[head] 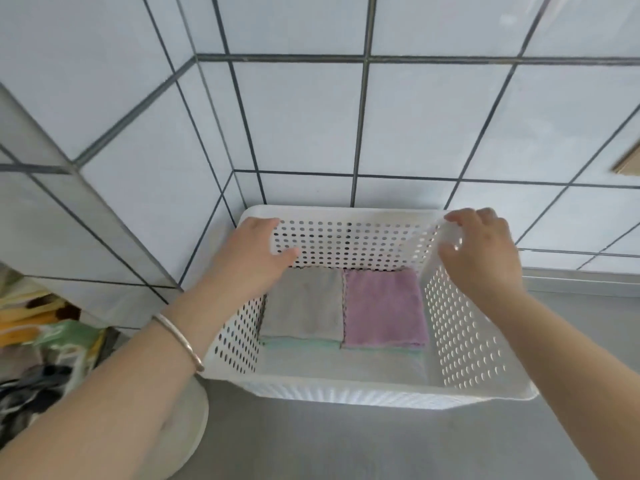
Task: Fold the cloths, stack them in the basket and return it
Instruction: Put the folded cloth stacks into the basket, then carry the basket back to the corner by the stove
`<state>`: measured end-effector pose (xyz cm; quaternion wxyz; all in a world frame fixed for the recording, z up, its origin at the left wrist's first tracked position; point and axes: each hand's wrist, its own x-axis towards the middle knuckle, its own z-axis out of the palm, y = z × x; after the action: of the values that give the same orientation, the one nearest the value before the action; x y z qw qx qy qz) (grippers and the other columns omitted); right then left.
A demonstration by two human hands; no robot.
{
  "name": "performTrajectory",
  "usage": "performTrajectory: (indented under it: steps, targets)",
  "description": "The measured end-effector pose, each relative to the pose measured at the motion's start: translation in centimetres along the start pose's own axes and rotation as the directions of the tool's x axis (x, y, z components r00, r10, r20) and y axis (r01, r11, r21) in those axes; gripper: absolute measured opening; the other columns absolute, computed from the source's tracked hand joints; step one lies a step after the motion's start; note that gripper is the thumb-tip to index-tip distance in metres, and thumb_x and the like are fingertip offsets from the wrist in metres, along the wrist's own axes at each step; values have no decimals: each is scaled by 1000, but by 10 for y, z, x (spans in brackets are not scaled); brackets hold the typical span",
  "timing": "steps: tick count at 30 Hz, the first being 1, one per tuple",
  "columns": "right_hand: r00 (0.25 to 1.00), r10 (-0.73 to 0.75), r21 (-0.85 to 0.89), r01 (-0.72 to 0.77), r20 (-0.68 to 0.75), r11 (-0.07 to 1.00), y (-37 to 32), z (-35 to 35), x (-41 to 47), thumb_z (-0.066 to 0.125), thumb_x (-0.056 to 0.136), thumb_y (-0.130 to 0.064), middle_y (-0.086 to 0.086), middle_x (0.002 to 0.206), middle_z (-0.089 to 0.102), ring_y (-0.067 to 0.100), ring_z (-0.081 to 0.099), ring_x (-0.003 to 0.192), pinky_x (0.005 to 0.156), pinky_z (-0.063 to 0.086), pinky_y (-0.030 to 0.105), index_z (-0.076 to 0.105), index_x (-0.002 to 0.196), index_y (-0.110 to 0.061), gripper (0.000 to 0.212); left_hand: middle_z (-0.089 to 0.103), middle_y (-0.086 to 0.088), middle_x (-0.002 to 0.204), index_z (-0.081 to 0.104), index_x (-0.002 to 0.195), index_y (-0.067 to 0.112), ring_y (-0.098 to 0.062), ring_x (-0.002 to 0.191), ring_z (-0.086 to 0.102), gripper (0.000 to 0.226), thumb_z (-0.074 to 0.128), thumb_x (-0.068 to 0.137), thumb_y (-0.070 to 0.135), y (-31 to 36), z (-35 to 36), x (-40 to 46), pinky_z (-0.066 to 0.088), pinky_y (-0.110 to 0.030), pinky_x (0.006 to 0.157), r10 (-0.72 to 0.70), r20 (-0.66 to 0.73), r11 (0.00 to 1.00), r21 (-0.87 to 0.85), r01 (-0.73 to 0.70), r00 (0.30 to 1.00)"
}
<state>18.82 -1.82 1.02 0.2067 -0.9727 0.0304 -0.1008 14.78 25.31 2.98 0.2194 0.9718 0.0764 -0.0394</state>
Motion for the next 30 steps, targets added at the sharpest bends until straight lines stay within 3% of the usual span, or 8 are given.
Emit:
performTrajectory:
  steps: [4, 8, 12, 16, 18, 21, 28, 30]
  targets:
    - [968, 239, 113, -247, 81, 962, 24, -3, -19, 55, 83, -9, 17, 128, 45, 34, 44, 115, 91, 39, 39, 42, 132, -10, 51, 32, -11, 147, 33, 141, 11, -27, 133, 35, 62, 55, 89, 38, -21, 3, -22, 32, -38, 106, -112, -52, 994, -13, 112, 992]
    - [873, 432, 352, -487, 225, 800, 38, -3, -24, 49, 90, -18, 13, 102, 63, 28, 58, 78, 69, 44, 31, 47, 127, -12, 37, 36, -16, 141, 32, 139, 9, -31, 129, 38, 60, 57, 89, 30, -21, 14, -31, 38, -40, 100, -166, -95, 985, -50, 162, 982]
    - [743, 455, 528, -669, 490, 524, 44, -6, -20, 46, 93, -13, 5, 61, 43, 14, 37, 39, 35, 30, 17, 52, 80, -9, 15, 43, -24, 128, 31, 133, 4, -40, 110, 51, 54, 54, 89, 25, -26, 25, -25, 48, -44, 85, -204, -122, 973, 86, 215, 971]
    - [793, 399, 490, -602, 460, 631, 53, -14, -33, 45, 92, -14, 2, 57, 40, 14, 36, 42, 37, 31, 20, 44, 66, -18, 27, 52, -18, 116, 38, 125, 4, -35, 95, 56, 35, 44, 92, 15, -29, 27, -24, 51, -40, 78, -242, -117, 964, 87, 253, 963]
    - [790, 389, 512, -607, 474, 609, 63, -20, -41, 42, 93, -11, 1, 56, 35, 14, 30, 43, 40, 26, 19, 42, 65, -19, 29, 54, -11, 93, 48, 102, 6, -28, 75, 52, 15, 36, 93, 10, -29, 24, -27, 44, -32, 64, -270, -95, 963, -24, 269, 958]
    - [764, 391, 562, -643, 513, 520, 84, -38, -54, 39, 92, -6, 1, 56, 29, 10, 23, 33, 39, 20, 12, 38, 64, -18, 30, 50, -7, 67, 46, 75, 12, -23, 52, 45, 21, 31, 91, 11, -18, 19, -40, 34, -26, 49, -314, -36, 899, -333, 285, 949]
    - [806, 408, 603, -592, 429, 535, 110, -97, -97, 44, 95, -17, -1, 52, 38, 2, 33, 24, 27, 26, 11, 42, 66, -20, 29, 45, -1, 67, 49, 116, 33, -13, 49, 32, 25, 34, 99, 25, 16, 11, -82, 30, -22, 42, -175, 150, 700, -676, 230, 973]
    - [761, 448, 634, -644, 470, 428, 109, -108, -114, 38, 98, -12, -3, 42, 34, 2, 25, 20, 28, 22, 7, 36, 64, -19, 34, 40, -1, 65, 54, 96, 36, -12, 49, 28, 23, 35, 99, 23, 19, 12, -93, 24, -23, 44, -124, 169, 659, -723, 209, 978]
